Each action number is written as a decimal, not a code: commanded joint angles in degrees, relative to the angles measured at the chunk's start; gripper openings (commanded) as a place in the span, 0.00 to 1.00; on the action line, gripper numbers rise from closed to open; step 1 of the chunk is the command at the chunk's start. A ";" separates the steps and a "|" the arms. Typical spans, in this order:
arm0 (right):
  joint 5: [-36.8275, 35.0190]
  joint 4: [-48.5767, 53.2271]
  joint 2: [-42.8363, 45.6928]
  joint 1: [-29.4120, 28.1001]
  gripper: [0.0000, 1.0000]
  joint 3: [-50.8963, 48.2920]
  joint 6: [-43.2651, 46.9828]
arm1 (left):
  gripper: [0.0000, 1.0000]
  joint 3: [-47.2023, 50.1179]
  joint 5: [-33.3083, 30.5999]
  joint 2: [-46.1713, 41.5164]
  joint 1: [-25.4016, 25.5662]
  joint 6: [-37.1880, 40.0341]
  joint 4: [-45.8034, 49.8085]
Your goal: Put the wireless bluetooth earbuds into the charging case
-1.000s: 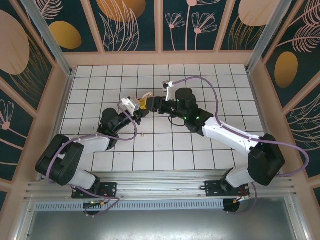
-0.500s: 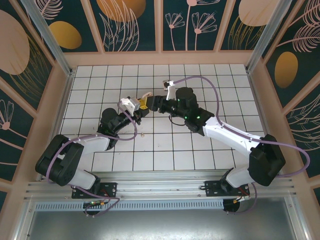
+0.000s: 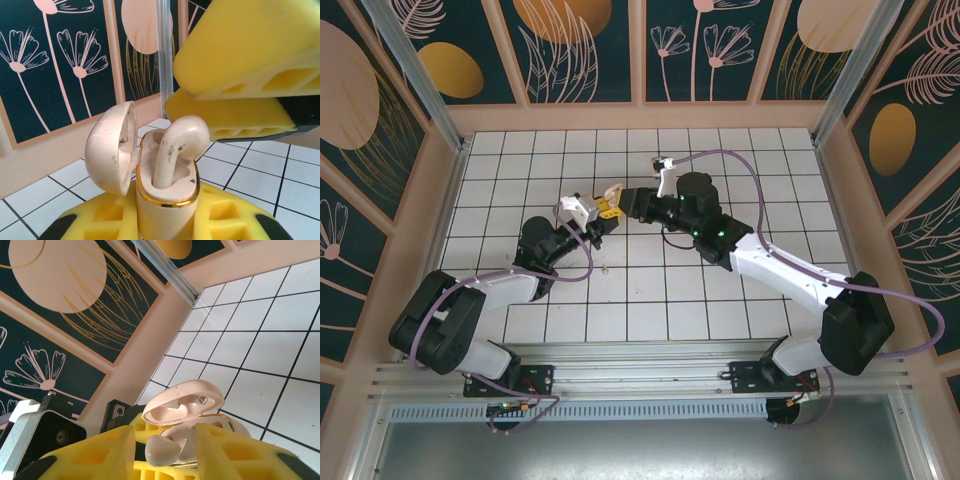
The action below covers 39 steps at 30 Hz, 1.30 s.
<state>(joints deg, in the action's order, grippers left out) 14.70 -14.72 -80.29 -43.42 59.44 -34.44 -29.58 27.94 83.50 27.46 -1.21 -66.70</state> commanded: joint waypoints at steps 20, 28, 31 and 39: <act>2.17 -0.64 -2.42 0.53 0.21 1.30 0.18 | 0.12 -1.44 1.34 -1.19 0.40 -0.90 -2.39; -0.13 3.10 -3.75 0.60 0.20 2.99 0.60 | 0.12 -2.14 2.57 -1.28 0.40 -0.64 -1.66; -0.96 4.62 -4.23 0.92 0.20 3.96 0.80 | 0.12 -2.32 2.82 -1.53 0.39 -0.52 -1.26; -0.69 5.59 -3.72 1.23 0.28 4.71 1.91 | 0.12 -2.26 1.93 -2.56 0.40 0.82 1.22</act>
<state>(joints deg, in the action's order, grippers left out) 15.94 -10.00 -83.74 -43.05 63.29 -34.00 -30.13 27.97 83.40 27.35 -1.15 -63.37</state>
